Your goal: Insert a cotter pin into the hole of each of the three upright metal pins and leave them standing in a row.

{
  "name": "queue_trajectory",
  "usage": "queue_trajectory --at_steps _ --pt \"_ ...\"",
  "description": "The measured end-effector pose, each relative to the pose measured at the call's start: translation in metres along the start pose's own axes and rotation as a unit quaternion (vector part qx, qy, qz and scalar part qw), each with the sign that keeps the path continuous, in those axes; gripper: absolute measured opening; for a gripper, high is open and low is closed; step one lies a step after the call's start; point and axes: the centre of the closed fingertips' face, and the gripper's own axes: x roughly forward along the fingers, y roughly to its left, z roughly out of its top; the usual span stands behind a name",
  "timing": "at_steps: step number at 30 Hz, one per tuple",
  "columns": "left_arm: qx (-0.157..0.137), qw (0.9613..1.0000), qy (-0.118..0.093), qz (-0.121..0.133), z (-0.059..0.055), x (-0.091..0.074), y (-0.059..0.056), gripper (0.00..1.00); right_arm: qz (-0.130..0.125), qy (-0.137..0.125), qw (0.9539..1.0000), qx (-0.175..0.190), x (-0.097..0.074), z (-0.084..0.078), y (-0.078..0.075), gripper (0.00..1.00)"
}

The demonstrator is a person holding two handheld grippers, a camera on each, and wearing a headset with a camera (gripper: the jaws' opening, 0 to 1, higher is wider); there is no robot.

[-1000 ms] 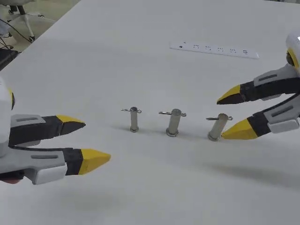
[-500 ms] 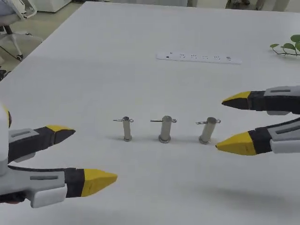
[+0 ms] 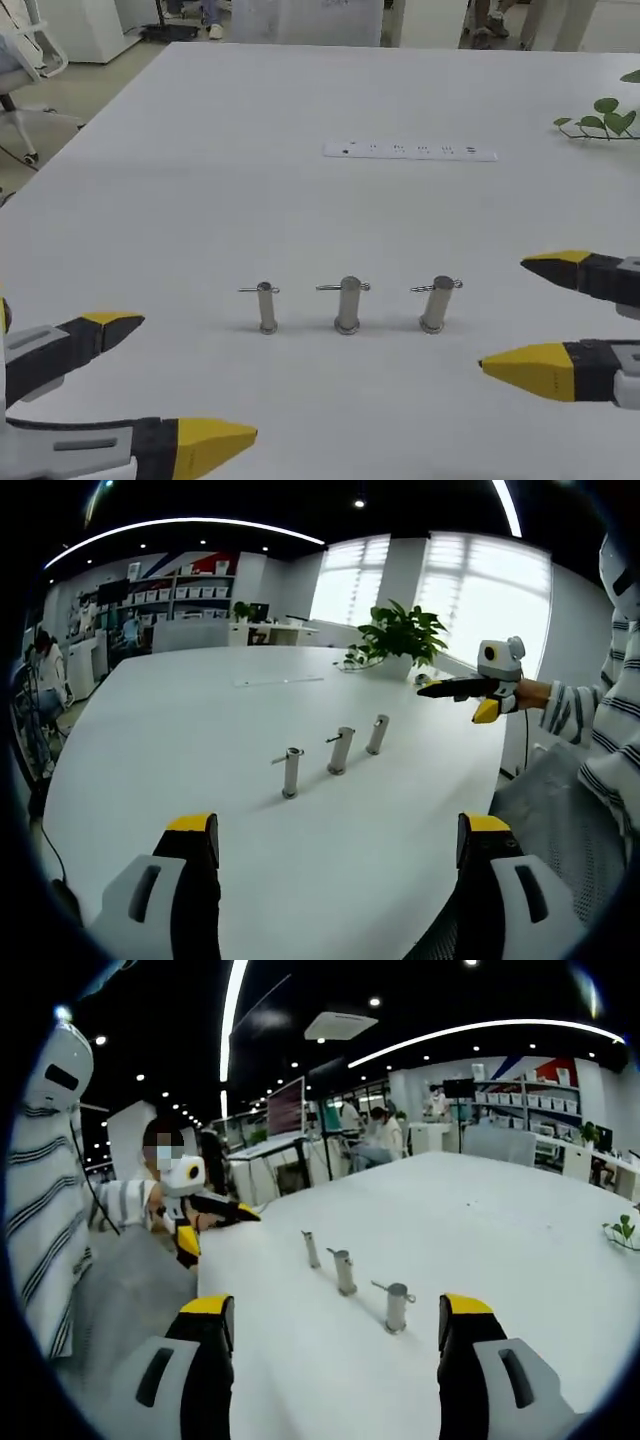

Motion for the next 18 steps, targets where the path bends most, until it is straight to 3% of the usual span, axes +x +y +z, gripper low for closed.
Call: queue_trajectory --at_steps 8,11,18 --pt "-0.011 0.9999 0.01 0.003 -0.004 -0.001 0.002 0.99 -0.031 -0.002 0.999 0.032 -0.009 -0.014 0.001 0.94" --pt "0.014 0.9998 -0.013 0.009 0.005 -0.002 0.001 0.99 -0.044 -0.003 0.998 0.044 -0.014 -0.019 0.0 0.99" --pt "0.005 0.9999 -0.009 0.013 0.004 -0.005 0.001 0.99 -0.07 0.0 0.9949 0.072 -0.025 -0.033 0.001 1.0"
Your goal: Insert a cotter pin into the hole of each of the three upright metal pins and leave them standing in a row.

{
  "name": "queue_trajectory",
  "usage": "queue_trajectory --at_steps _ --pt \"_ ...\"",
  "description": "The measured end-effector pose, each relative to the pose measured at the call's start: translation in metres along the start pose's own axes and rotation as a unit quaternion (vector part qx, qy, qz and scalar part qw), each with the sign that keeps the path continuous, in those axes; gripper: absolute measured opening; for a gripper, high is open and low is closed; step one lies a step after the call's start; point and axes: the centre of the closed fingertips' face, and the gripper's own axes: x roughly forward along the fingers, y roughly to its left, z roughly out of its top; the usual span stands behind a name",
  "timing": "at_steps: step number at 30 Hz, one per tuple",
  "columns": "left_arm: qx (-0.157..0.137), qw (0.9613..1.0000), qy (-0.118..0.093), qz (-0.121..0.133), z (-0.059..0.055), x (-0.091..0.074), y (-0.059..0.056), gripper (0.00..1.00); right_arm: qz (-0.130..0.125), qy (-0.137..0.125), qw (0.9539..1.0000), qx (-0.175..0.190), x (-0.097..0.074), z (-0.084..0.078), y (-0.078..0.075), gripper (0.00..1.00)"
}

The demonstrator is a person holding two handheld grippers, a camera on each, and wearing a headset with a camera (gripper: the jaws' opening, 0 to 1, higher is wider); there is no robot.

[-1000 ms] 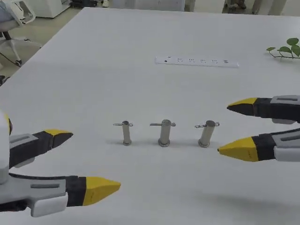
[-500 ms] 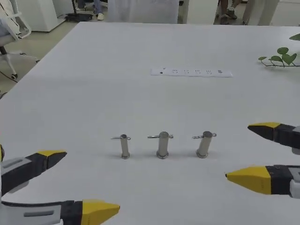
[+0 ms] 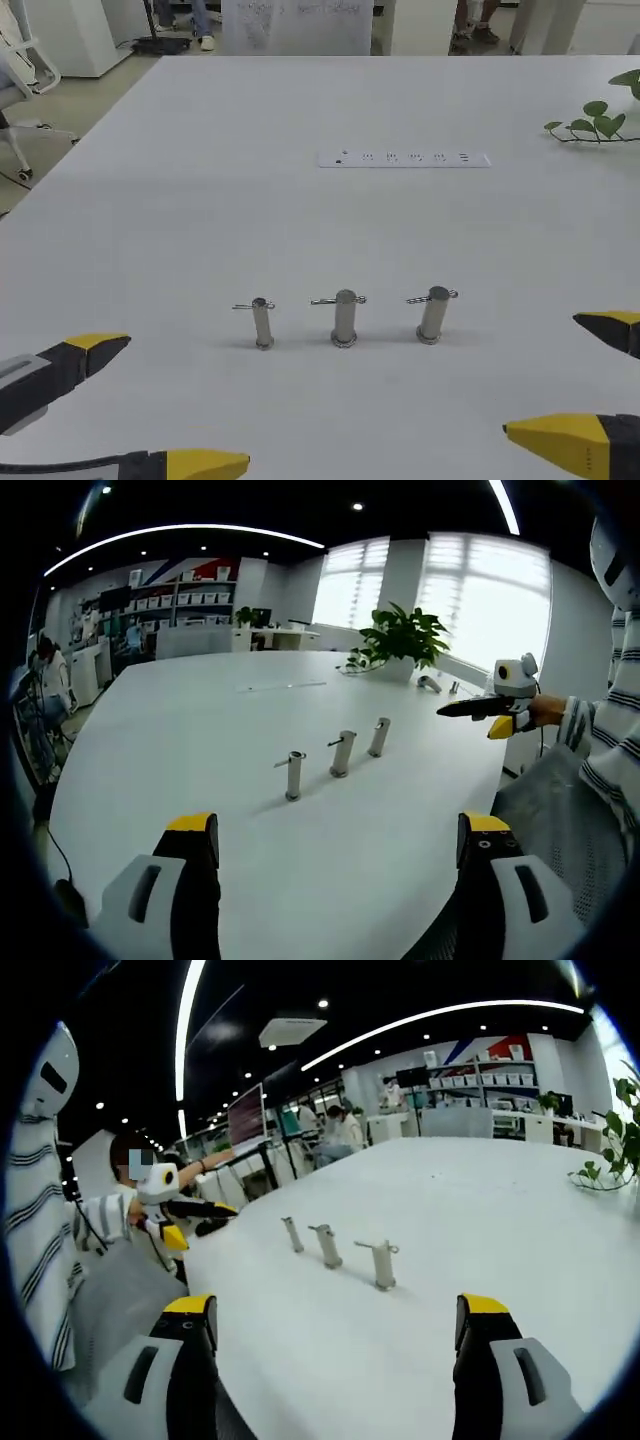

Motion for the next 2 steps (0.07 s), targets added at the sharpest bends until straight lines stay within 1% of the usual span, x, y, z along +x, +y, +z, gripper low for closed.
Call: queue_trajectory --at_steps 1,2 --pt "-0.005 1.0 0.002 0.003 -0.0012 -0.0002 0.001 1.0 -0.002 0.001 1.0 0.003 -0.001 -0.0019 -0.0003 1.0" --pt "-0.017 0.9997 0.012 0.011 -0.0056 -0.0005 0.0039 1.0 -0.005 0.002 0.9999 0.009 -0.0025 -0.0051 -0.0003 1.0"
